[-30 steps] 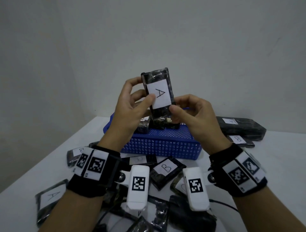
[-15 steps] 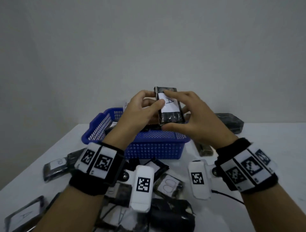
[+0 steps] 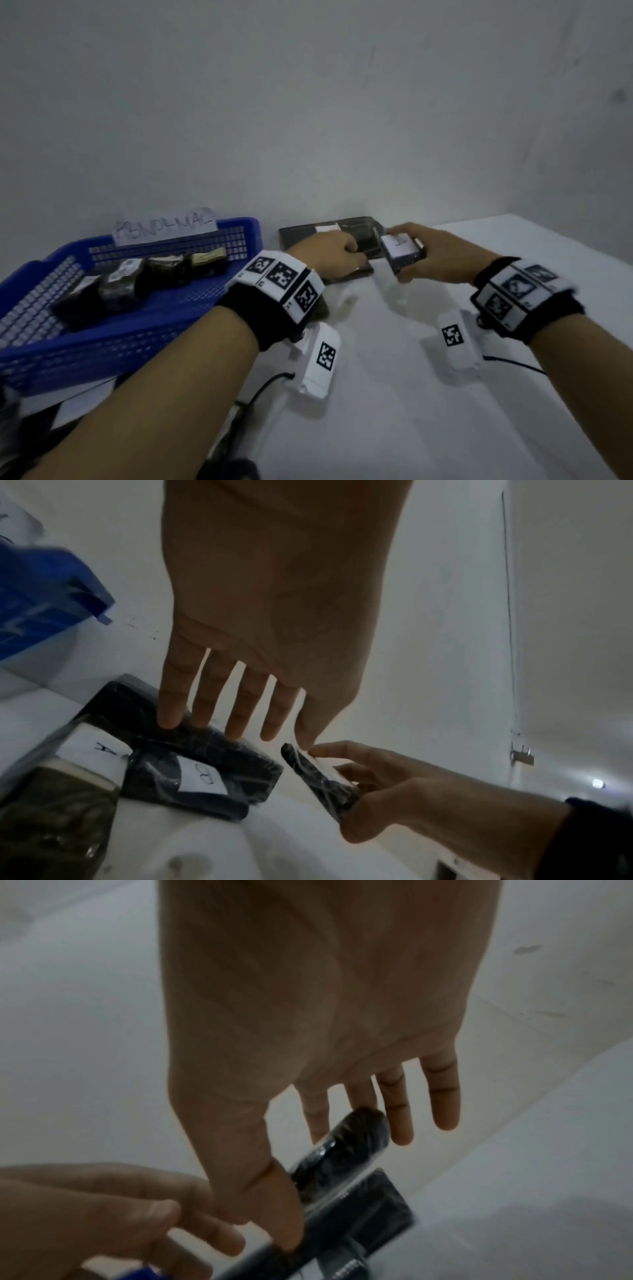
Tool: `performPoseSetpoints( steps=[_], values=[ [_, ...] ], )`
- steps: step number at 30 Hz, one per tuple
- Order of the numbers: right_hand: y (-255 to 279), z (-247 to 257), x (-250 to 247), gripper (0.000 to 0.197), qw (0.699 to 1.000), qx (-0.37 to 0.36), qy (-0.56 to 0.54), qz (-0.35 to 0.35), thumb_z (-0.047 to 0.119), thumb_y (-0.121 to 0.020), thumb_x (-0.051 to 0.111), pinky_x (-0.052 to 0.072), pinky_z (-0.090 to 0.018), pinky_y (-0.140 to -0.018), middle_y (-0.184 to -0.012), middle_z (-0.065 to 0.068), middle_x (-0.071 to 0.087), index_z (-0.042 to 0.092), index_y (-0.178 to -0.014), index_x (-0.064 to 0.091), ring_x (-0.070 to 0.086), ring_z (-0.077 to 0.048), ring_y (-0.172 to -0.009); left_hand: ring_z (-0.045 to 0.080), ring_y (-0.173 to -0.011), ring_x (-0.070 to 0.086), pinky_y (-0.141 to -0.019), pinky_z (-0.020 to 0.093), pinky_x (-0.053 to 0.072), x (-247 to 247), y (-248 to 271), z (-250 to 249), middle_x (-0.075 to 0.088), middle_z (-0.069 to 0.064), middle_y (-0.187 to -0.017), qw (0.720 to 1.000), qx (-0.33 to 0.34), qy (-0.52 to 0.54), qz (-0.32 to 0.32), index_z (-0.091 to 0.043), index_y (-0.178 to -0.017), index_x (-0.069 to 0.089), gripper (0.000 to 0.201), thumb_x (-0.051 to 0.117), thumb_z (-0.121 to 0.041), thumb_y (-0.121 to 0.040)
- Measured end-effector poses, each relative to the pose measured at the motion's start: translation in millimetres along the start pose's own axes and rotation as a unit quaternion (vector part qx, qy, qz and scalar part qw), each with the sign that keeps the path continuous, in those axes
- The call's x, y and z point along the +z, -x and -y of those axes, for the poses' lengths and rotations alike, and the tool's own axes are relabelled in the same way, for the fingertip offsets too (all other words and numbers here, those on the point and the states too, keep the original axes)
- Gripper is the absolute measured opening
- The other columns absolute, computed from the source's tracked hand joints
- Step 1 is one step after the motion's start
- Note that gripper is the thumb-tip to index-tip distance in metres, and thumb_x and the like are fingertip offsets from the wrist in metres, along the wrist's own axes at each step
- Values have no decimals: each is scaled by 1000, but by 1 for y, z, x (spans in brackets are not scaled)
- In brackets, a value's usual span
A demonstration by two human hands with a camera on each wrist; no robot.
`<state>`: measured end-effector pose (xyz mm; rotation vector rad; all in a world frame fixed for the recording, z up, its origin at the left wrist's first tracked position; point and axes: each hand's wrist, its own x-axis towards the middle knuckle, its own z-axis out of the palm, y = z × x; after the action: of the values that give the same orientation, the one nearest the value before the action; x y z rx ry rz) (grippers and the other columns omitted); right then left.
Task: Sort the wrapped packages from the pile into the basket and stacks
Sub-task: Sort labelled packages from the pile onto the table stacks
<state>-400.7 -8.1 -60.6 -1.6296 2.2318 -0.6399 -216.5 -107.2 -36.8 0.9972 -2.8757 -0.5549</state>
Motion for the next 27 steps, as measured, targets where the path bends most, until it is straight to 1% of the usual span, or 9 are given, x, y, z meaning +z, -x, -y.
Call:
performPoseSetpoints(
  steps=[2,4,6,11,17,20,23,25,27],
  values=[
    [-13,-17,5,75,997,41,56,40,33,-73,83,47,-37,-96,-129,-5,59,36,-138,46,56,-26,-113,21,-127,50,-99,28,38,10,-13,-5,53,3,-143,998,10,-42,51,-17,-137,54,44,52,-40,-100],
    [-28,-29,10,74,991,64,91,74,37,-77,81,46,-35,-94,-130,-8,59,33,-140,43,56,-28,-112,20,-135,44,-106,30,34,19,-23,-7,45,1,-151,994,9,-54,92,-20,-146,45,50,52,-41,-100],
    [-41,-34,13,74,986,71,109,100,41,-78,81,46,-35,-91,-128,-9,59,32,-141,41,56,-28,-108,20,-138,41,-109,31,32,26,-28,-6,40,1,-155,991,-5,-67,115,-20,-151,38,56,49,-43,-101],
    [-59,-37,19,82,980,74,126,134,43,-74,86,49,-41,-97,-123,-6,57,32,-139,37,56,-28,-106,22,-134,44,-110,37,36,32,-47,3,42,3,-151,987,-33,-92,127,-20,-149,38,58,49,-48,-100],
    [-65,-41,21,83,978,80,121,151,43,-72,86,50,-45,-99,-124,-10,56,36,-136,34,56,-31,-109,20,-130,47,-106,34,38,29,-51,14,45,1,-147,990,-40,-69,112,-21,-143,43,50,53,-43,-99],
    [-63,-36,18,91,974,97,133,153,45,-71,87,47,-46,-101,-128,-12,46,39,-141,29,52,-36,-115,20,-129,49,-103,30,38,27,-49,16,47,1,-147,995,-33,-28,88,-20,-145,41,51,54,-40,-100],
    [-56,-25,11,103,977,89,136,135,49,-68,89,44,-48,-103,-132,-10,38,42,-147,23,44,-39,-126,19,-122,53,-99,30,42,18,-39,18,54,2,-140,1000,-19,4,14,-19,-139,47,44,54,-36,-99],
    [-49,-13,6,98,984,59,129,112,47,-72,87,41,-45,-105,-128,-3,39,37,-149,26,36,-33,-133,18,-116,56,-98,31,46,8,-27,19,59,2,-132,999,-8,30,-33,-18,-132,54,36,55,-33,-100],
    [-43,4,4,88,988,19,128,83,51,-75,84,39,-45,-107,-134,-1,46,34,-145,34,35,-28,-134,15,-111,59,-94,29,47,-4,-9,21,63,-2,-124,995,2,64,-75,-20,-125,60,29,55,-32,-100]
  ],
)
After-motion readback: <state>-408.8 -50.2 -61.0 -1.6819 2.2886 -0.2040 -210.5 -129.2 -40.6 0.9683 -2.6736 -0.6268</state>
